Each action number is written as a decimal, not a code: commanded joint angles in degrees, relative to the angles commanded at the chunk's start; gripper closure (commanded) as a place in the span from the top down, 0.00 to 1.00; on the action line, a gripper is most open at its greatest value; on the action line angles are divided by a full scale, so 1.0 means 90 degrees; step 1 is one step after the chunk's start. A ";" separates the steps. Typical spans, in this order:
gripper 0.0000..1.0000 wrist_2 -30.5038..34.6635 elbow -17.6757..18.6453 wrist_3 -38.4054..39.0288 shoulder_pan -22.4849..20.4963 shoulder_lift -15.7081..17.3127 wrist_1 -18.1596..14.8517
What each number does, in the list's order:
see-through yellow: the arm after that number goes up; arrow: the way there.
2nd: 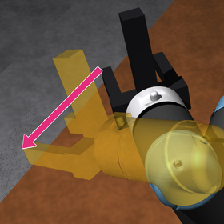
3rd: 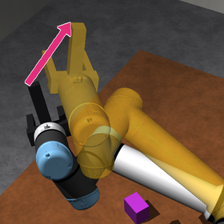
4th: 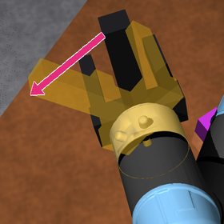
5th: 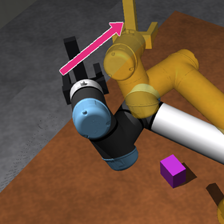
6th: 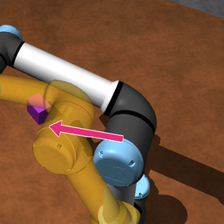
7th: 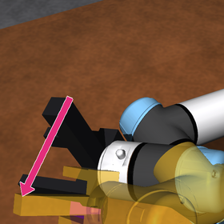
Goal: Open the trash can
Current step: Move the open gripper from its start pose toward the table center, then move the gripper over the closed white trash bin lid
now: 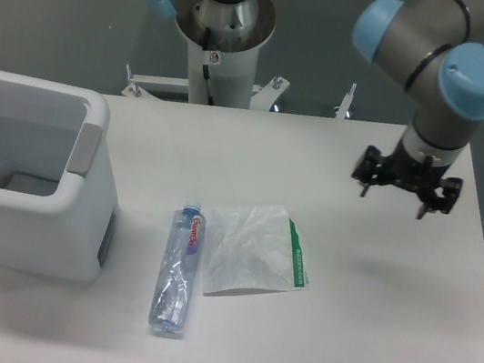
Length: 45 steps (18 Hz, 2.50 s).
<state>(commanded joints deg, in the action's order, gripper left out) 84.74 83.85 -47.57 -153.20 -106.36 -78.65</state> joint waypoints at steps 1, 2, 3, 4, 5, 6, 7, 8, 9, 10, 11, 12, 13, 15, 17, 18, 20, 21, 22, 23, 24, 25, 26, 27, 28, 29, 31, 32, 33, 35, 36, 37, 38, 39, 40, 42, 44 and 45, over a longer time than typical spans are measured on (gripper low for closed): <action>1.00 -0.0137 -0.0020 0.0234 0.0097 0.0098 -0.0040; 1.00 -0.0264 -0.0020 0.0459 0.0224 0.0215 -0.0050; 1.00 -0.0362 -0.0020 0.0597 0.0312 0.0342 -0.0050; 1.00 -0.0469 -0.0020 0.0685 0.0381 0.0420 -0.0059; 1.00 -0.0567 -0.0020 0.0773 0.0420 0.0479 -0.0060; 1.00 -0.0626 -0.0001 0.0861 0.0430 0.0519 -0.0050; 1.00 -0.0636 0.0038 0.0920 0.0479 0.0490 -0.0021; 1.00 -0.0636 0.0097 0.0959 0.0547 0.0422 0.0008; 1.00 -0.0646 0.0204 0.0950 0.0576 0.0315 0.0028; 1.00 -0.0656 0.0253 0.0959 0.0654 0.0227 0.0028; 1.00 -0.0656 0.0263 0.0959 0.0723 0.0197 0.0028; 1.00 -0.0733 0.0215 0.1143 0.0791 0.0052 0.0028; 1.00 -0.1034 0.0185 0.1251 0.0772 0.0021 0.0038; 1.00 -0.1056 0.0185 0.1262 0.0724 0.0021 0.0028; 1.00 -0.1114 0.0185 0.1272 0.0713 0.0040 0.0028; 1.00 -0.1182 0.0185 0.1282 0.0713 0.0040 0.0028; 1.00 -0.1212 0.0185 0.1282 0.0694 0.0050 0.0028; 1.00 -0.1232 0.0175 0.1272 0.0684 0.0060 0.0028; 1.00 -0.1338 0.0175 0.1282 0.0665 0.0070 0.0028; 1.00 -0.1658 0.0137 0.1291 0.0655 0.0079 0.0028; 1.00 -0.1855 0.0098 0.1369 0.0684 0.0099 0.0028; 1.00 -0.1992 0.0001 0.1602 0.0704 0.0118 0.0019; 1.00 -0.2003 -0.0068 0.1778 0.0733 0.0119 0.0019; 1.00 -0.2023 -0.0146 0.1905 0.0772 0.0119 0.0019; 1.00 -0.2120 -0.0195 0.1984 0.0791 0.0138 0.0019; 1.00 -0.2266 -0.0244 0.2043 0.0850 0.0196 0.0019; 1.00 -0.2471 -0.0254 0.2267 0.0947 0.0410 0.0019; 1.00 -0.2472 -0.0225 0.2423 0.1112 0.0518 0.0019; 1.00 -0.2472 -0.0206 0.2511 0.1249 0.0558 0.0019; 1.00 -0.2462 -0.0196 0.2609 0.1503 0.0597 0.0019; 1.00 -0.2433 -0.0196 0.2697 0.1659 0.0607 0.0019; 1.00 -0.2394 -0.0167 0.2833 0.1873 0.0675 0.0028; 1.00 -0.2394 -0.0108 0.2883 0.1934 0.0733 0.0028; 1.00 -0.2394 -0.0030 0.2912 0.2002 0.0821 0.0028; 1.00 -0.2394 0.0038 0.2922 0.2061 0.0899 0.0028; 1.00 -0.2394 0.0194 0.2932 0.2149 0.1055 0.0048; 1.00 -0.2394 0.0253 0.2932 0.2159 0.1115 0.0058; 1.00 -0.2394 0.0283 0.2932 0.2159 0.1115 0.0067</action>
<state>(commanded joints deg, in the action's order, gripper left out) 63.19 86.39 -21.18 -133.77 -96.33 -78.05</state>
